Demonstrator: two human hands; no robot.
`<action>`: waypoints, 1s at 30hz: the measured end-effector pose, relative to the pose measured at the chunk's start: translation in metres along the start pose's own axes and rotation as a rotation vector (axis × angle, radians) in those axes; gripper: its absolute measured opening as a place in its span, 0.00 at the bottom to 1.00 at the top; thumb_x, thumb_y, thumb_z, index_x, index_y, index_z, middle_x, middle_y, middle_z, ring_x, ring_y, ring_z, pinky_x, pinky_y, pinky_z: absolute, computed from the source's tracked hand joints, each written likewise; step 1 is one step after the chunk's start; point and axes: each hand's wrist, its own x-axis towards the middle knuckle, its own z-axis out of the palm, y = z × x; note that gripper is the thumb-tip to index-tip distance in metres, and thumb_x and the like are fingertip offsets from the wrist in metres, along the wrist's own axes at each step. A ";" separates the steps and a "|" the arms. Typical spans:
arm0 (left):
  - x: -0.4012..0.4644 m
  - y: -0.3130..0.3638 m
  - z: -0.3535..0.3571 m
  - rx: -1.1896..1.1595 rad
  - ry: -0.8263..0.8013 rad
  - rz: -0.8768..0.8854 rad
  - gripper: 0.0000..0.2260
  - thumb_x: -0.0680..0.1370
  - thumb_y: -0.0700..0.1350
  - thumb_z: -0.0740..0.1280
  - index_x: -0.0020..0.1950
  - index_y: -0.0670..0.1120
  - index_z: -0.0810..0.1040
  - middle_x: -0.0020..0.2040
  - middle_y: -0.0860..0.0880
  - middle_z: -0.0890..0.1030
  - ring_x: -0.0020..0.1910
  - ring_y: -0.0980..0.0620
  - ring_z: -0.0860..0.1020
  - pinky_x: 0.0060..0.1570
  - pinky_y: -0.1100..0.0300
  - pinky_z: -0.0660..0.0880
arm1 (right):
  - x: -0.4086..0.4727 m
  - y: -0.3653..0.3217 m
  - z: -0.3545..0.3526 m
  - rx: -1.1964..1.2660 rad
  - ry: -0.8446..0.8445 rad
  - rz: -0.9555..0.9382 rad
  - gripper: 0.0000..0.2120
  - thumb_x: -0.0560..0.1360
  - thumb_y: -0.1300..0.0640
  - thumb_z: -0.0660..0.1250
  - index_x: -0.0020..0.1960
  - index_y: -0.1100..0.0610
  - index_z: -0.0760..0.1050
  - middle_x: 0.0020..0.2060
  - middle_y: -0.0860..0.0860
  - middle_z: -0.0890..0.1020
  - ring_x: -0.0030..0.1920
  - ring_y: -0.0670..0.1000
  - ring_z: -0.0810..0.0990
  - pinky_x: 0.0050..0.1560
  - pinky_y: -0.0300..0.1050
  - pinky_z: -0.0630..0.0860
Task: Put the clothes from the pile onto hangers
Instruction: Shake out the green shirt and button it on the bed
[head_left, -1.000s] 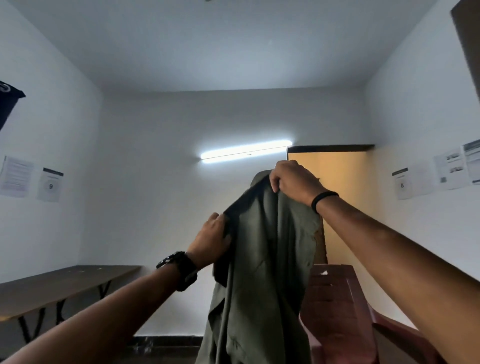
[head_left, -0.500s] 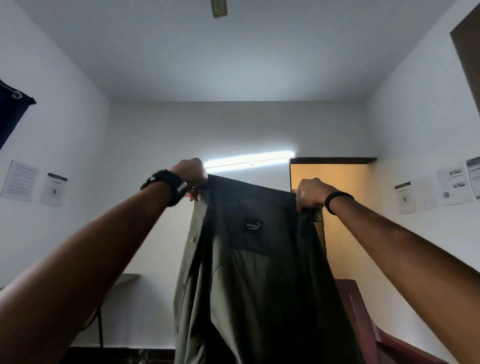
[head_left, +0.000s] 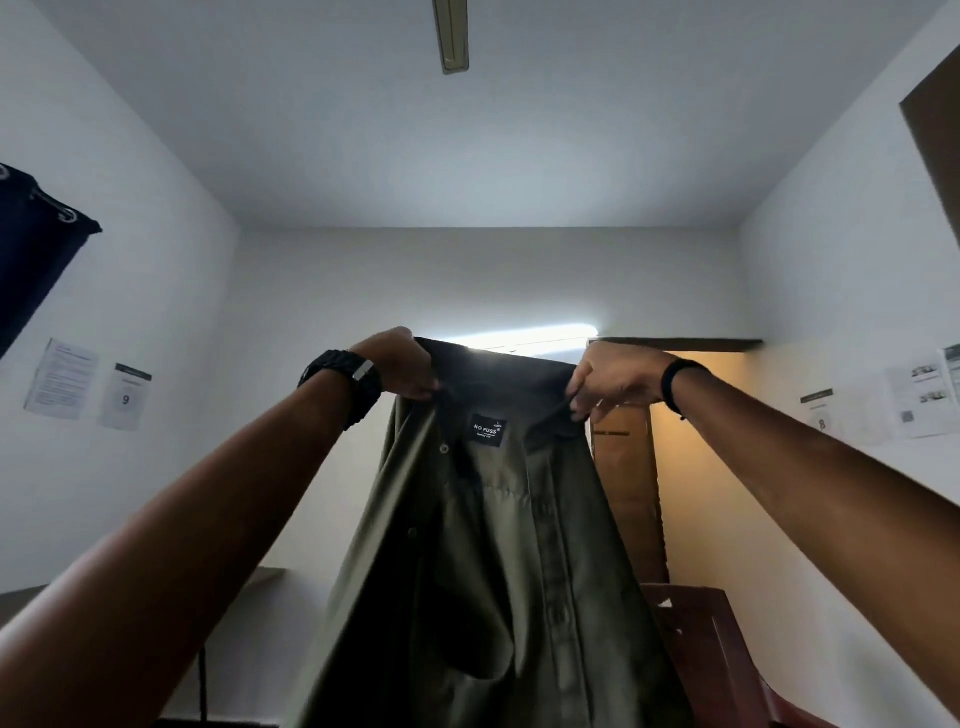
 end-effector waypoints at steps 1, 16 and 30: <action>0.002 -0.002 -0.001 0.115 0.043 0.054 0.05 0.72 0.36 0.71 0.41 0.38 0.75 0.27 0.48 0.80 0.30 0.53 0.79 0.36 0.61 0.80 | -0.001 0.000 0.002 -0.102 0.040 -0.030 0.11 0.75 0.64 0.68 0.55 0.69 0.79 0.44 0.59 0.83 0.41 0.52 0.83 0.33 0.36 0.75; 0.006 -0.004 -0.018 0.279 0.213 0.296 0.04 0.80 0.42 0.60 0.46 0.43 0.70 0.52 0.39 0.76 0.45 0.45 0.72 0.41 0.57 0.67 | -0.001 -0.010 -0.008 0.050 0.189 -0.186 0.15 0.77 0.55 0.66 0.50 0.69 0.78 0.44 0.60 0.82 0.46 0.58 0.81 0.41 0.45 0.78; -0.029 0.011 -0.061 0.013 -0.504 0.209 0.11 0.74 0.28 0.65 0.43 0.41 0.85 0.44 0.43 0.84 0.46 0.49 0.83 0.46 0.61 0.79 | -0.034 -0.014 -0.021 -0.133 -0.085 -0.229 0.07 0.70 0.54 0.75 0.43 0.58 0.83 0.43 0.53 0.84 0.48 0.54 0.81 0.51 0.46 0.79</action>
